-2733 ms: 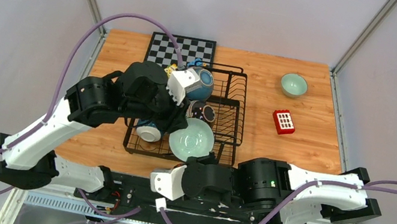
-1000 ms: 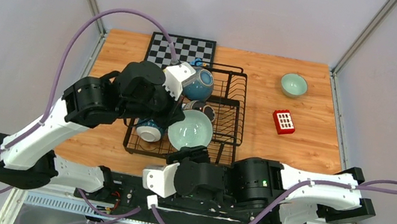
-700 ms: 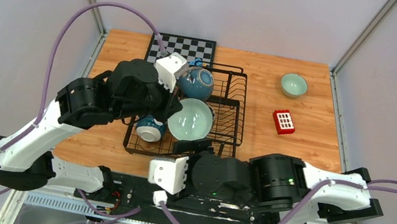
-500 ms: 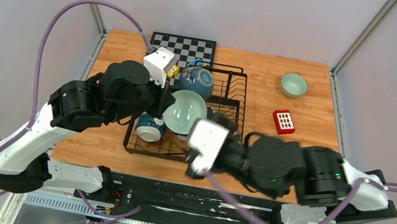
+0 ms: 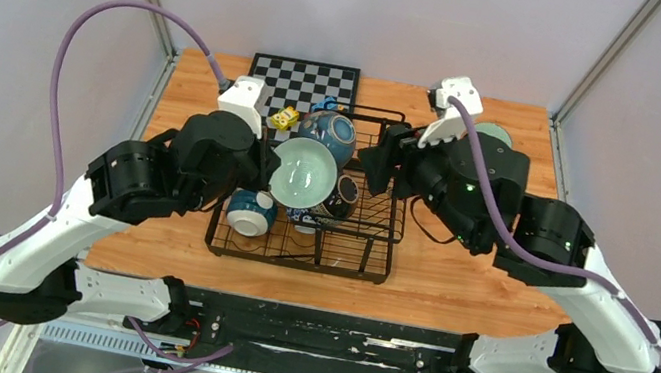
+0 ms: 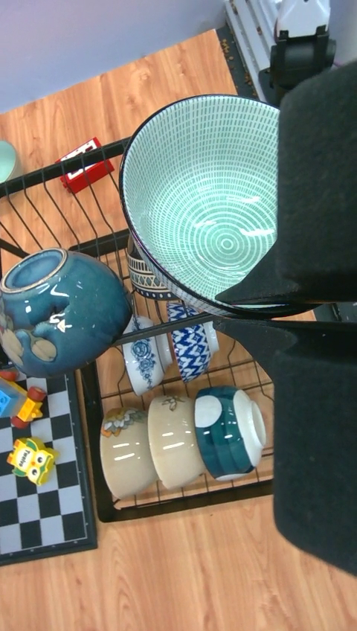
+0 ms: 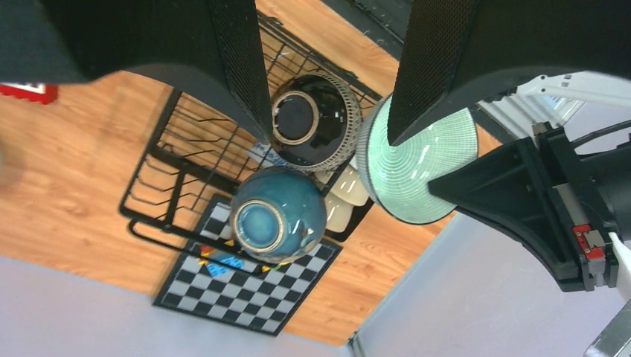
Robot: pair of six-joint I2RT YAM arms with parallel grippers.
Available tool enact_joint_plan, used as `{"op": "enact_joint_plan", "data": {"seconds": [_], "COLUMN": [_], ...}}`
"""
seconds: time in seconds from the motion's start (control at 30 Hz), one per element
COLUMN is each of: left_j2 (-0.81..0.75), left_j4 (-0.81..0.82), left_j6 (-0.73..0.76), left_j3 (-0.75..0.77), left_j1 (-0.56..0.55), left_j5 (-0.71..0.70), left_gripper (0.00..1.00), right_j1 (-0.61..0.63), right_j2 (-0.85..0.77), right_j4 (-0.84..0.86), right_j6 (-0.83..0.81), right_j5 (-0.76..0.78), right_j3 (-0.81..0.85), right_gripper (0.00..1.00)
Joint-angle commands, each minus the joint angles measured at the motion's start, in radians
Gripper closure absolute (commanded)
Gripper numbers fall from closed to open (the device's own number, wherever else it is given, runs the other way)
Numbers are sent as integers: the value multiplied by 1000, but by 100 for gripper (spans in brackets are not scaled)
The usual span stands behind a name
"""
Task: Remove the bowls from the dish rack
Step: Pick up the bowl from the dish rack, then place the bowl with the bowl.
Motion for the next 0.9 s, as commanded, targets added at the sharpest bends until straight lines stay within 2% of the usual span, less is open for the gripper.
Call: {"op": "enact_joint_plan", "data": {"seconds": [0.0, 0.23, 0.47, 0.87], "left_j2": [-21, 32, 28, 31], "left_j4": [30, -78, -88, -84], "left_j6": [-118, -215, -263, -263], "left_j3": [-2, 60, 42, 35], "left_j1": [1, 2, 1, 1], "left_j5": [-59, -91, -93, -93], "left_gripper": [100, 100, 100, 100], "right_j1": [-24, -25, -45, -89], "right_j2": [20, 85, 113, 180], "right_j4": [-5, -7, 20, 7], "right_j6": [107, 140, 142, 124], "right_j5": [-88, -142, -160, -200], "right_j3": [-16, -15, -51, -31], "right_gripper": [37, 36, 45, 52]}}
